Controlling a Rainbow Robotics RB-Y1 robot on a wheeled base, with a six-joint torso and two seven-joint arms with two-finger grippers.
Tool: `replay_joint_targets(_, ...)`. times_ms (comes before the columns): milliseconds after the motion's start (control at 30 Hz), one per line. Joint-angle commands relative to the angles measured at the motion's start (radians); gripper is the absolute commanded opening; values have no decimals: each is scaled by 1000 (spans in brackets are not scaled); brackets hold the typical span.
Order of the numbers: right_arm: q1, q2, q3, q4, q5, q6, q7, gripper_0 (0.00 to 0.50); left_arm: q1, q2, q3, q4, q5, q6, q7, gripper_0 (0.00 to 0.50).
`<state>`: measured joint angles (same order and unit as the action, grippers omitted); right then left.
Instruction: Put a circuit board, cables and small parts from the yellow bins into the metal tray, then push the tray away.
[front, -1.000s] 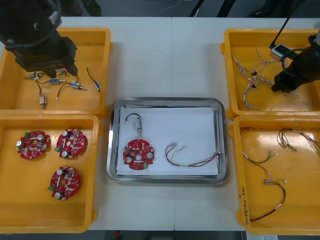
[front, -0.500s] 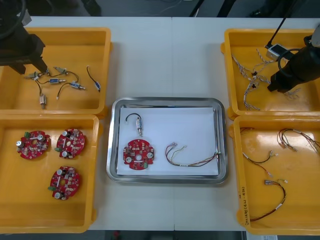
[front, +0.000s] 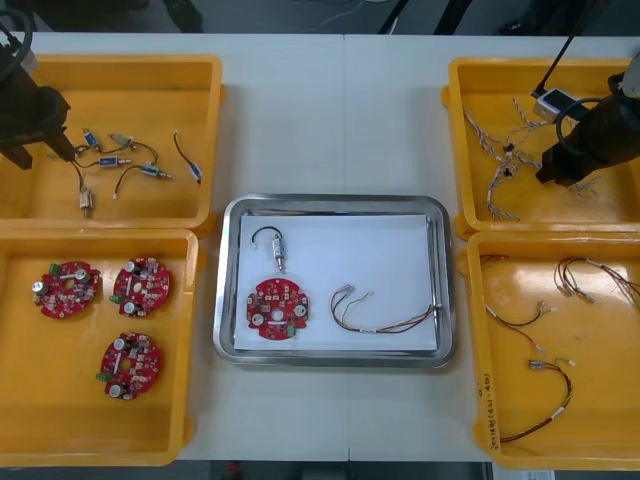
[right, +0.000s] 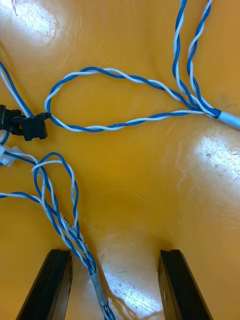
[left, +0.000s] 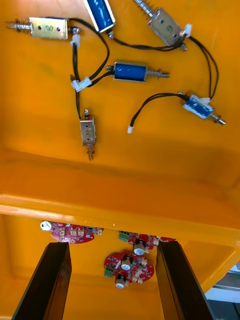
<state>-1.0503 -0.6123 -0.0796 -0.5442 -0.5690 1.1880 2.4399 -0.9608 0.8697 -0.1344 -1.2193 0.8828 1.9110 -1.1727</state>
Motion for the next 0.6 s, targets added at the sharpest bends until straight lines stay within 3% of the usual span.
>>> replay_joint_targets(33, 10, -3, 14, -10, 11, -10, 38, 500, -49, 26, 24, 31, -16, 9, -123, 500)
replay_joint_targets(233, 16, -4, 14, -11, 9, -10, 42, 500, -49, 14, -1, 54, -25, -1, -131, 500)
replay_joint_targets(300, 19, -3, 14, -11, 3, -10, 42, 313, -49, 14, -11, 60, -27, -10, -133, 500)
replay_joint_targets(333, 22, -3, 14, -11, -2, -11, 41, 135, -49, 11, -16, 66, -27, -20, -133, 500)
replay_joint_targets(400, 26, -3, 14, -11, -9, -13, 42, 7, -49, 6, -19, 90, -27, -41, -139, 500)
replay_joint_targets(600, 27, -4, 12, -14, -17, -13, 42, 0, -59, -15, -21, 158, -42, -90, -185, 500)
